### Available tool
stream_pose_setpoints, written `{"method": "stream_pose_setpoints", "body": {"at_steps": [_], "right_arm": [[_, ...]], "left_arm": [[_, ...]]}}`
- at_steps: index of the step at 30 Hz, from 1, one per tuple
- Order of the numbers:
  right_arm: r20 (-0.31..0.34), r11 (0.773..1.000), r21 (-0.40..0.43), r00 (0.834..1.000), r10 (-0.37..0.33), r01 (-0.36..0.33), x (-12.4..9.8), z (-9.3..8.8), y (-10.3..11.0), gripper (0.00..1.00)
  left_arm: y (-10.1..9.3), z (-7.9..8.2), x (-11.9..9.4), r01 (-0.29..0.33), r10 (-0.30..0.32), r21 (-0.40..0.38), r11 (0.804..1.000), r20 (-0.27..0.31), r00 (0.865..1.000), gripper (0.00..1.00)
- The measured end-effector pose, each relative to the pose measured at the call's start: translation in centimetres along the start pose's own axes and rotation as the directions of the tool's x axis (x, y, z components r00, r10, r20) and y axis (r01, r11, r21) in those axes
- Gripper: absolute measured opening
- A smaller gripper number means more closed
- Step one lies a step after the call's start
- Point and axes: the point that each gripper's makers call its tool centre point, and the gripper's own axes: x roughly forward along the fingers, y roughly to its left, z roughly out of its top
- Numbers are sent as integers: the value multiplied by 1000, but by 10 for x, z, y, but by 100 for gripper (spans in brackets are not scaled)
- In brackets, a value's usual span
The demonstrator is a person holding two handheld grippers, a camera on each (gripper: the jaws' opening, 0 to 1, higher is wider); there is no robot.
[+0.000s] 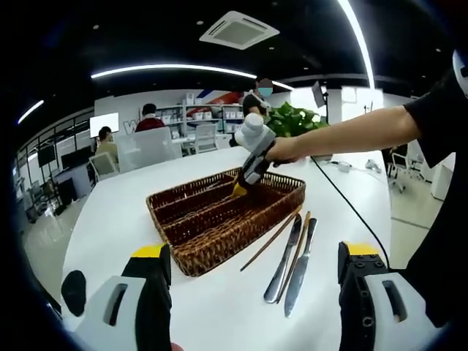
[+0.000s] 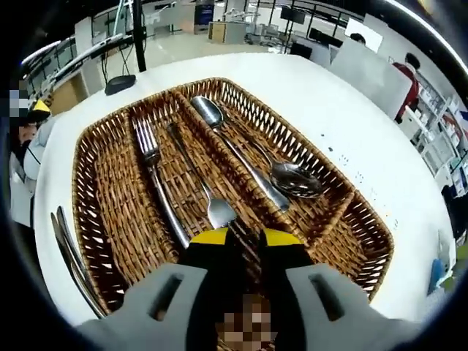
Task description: Arrange the knives, forks, and spoons in their matching storage slots by inserting each utensil handle-first until every utensil is classified and aligned in the correct compartment
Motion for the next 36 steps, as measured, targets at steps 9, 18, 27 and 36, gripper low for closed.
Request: {"method": "stream_pose_setpoints", "body": {"at_steps": [9,18,27,36], "right_arm": [[144,997,75,989,-31,20,-25,13,-4,32],[241,991,133,969,-57,25,-64,11,5,49],[336,981,196,938,-83,16,-97,5,19,61],[407,964,264,903,-137,27,-131,-15,37,72]], "left_arm": [[-2,2,2,13,-13,3,1000,4,1000,98],[-14,12,0,21,-21,9,1000,16,1000,99],[-19,18,-3,18,-18,-6,1000,21,1000,99],[-16,28,-8,-8,10,-49,999,49,999,99]]}}
